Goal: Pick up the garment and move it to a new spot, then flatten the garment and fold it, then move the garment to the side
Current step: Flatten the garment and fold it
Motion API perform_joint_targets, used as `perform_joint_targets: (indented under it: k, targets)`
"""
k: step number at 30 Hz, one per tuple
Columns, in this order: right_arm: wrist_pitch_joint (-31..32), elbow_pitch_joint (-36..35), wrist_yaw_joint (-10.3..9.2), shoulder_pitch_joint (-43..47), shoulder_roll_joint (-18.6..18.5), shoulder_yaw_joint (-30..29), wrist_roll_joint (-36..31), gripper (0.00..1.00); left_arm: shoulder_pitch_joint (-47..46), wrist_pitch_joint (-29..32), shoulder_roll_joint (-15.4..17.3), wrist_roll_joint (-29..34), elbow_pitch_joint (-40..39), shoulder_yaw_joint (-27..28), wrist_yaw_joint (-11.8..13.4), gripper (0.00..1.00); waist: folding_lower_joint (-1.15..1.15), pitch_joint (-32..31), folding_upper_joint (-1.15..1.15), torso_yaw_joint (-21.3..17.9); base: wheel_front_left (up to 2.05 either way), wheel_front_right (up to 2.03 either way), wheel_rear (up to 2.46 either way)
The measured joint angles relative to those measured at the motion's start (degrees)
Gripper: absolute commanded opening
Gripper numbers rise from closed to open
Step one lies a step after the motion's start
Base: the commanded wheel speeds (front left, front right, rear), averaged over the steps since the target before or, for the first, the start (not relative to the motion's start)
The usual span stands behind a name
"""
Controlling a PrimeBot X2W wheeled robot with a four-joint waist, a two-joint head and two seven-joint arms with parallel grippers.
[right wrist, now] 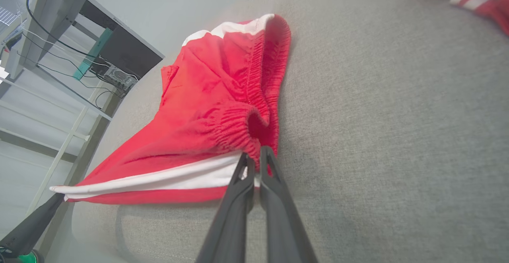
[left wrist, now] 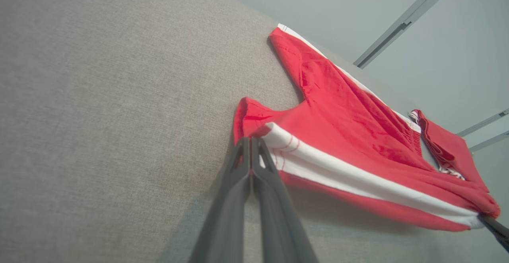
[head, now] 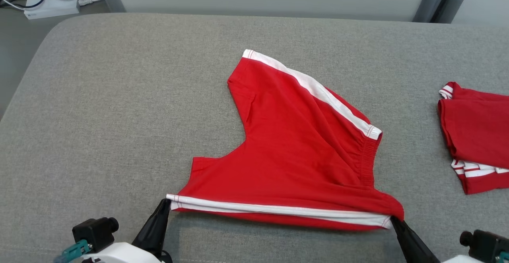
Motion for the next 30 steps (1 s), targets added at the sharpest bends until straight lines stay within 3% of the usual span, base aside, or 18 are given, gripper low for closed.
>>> perform_joint_targets:
  k: [7,18,25,30]
  targets:
    - [0.03,1.22,-0.01,-9.32,0.71,-0.53,-1.77,0.0,-9.38,1.64,1.12,2.33,1.83,0.33,-2.15,0.0,0.0,2.41,0.0,-0.79,0.0,0.0,0.0]
    - [-4.75,13.73,-0.02,-33.23,0.26,5.91,-2.29,0.0,-37.58,8.7,1.52,4.94,16.38,0.67,-10.92,0.0,0.0,10.02,0.0,-5.46,0.0,0.0,0.0]
    - [-9.48,22.7,-0.02,-43.46,0.05,11.12,1.49,0.0,-49.48,9.75,0.68,6.64,27.94,0.35,-15.49,0.0,0.0,14.33,0.0,-9.98,0.0,0.0,0.0]
    - [-13.89,28.49,-0.03,-48.73,-0.15,17.74,8.08,0.0,-55.25,9.8,-1.01,6.84,37.4,-0.83,-17.89,0.0,0.0,17.03,0.0,-14.16,0.0,0.0,0.0]
